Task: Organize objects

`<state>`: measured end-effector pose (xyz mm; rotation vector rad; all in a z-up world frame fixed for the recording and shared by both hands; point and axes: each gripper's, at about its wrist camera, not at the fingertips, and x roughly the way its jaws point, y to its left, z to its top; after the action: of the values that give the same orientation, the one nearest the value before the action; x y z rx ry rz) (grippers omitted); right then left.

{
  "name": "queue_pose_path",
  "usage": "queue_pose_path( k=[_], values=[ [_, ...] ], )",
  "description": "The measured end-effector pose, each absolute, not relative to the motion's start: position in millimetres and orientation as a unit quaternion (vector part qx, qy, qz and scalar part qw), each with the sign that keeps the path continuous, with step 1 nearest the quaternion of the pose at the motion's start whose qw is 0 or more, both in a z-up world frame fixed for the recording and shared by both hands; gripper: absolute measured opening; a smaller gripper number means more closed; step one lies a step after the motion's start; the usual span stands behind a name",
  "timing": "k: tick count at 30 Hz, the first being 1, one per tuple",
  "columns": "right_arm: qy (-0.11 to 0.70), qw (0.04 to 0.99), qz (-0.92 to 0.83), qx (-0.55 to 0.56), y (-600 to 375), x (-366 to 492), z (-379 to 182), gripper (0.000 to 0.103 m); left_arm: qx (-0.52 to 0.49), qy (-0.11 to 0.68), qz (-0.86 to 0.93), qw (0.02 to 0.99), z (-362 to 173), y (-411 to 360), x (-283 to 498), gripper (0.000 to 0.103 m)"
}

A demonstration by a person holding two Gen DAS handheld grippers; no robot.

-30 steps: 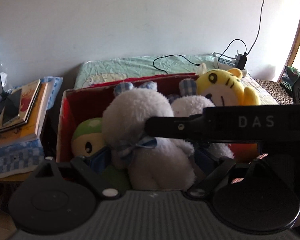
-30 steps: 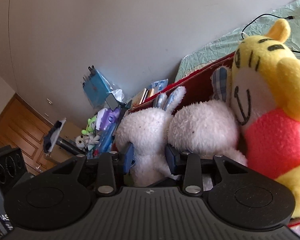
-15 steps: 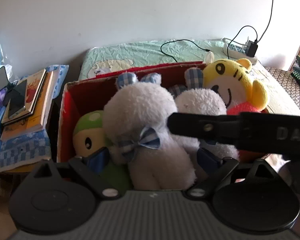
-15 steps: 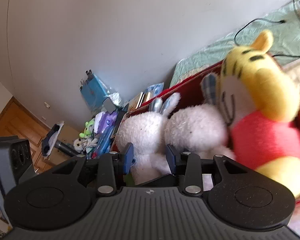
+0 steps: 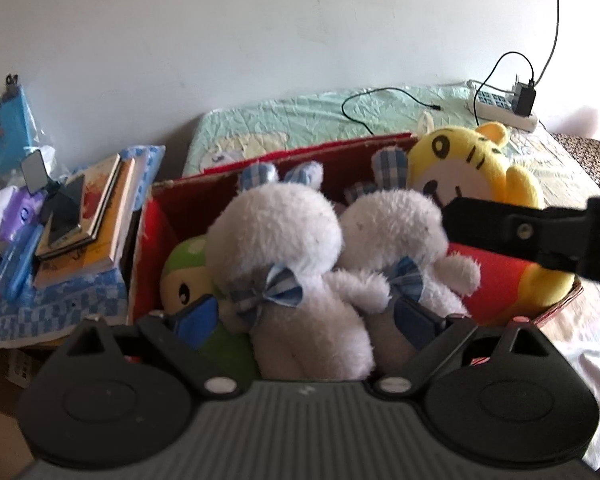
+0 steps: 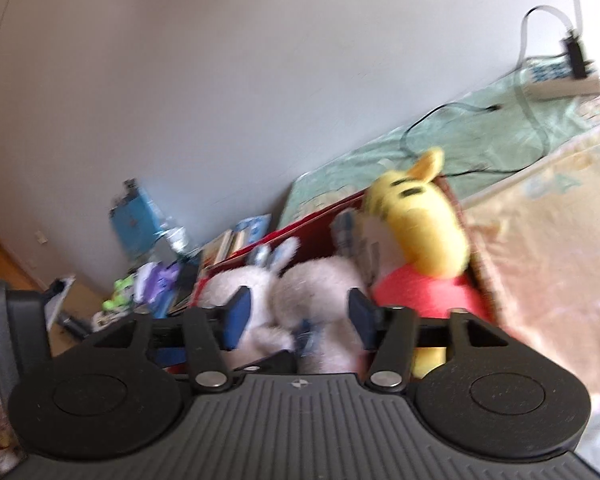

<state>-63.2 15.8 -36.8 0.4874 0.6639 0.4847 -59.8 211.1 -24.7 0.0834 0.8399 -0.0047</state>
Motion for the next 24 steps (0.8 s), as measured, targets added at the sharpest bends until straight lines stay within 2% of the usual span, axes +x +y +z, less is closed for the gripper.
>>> queue_pose_path(
  k=[7,9,24],
  values=[
    [0.309,0.902,0.198,0.228,4.0,-72.2,-31.4,0.062,0.049,0.419,-0.002,0.907,-20.9,198.2,-61.9,0.096],
    [0.307,0.907,0.19,0.216,4.6,-74.8,-28.8,0.062,0.047,0.421,0.002,0.906,-20.1,195.6,-62.4,0.102],
    [0.307,0.925,0.167,0.15,-16.5,-78.2,-23.2,0.07,0.048,0.454,0.045,0.889,-11.0,164.7,-66.9,0.102]
  ],
)
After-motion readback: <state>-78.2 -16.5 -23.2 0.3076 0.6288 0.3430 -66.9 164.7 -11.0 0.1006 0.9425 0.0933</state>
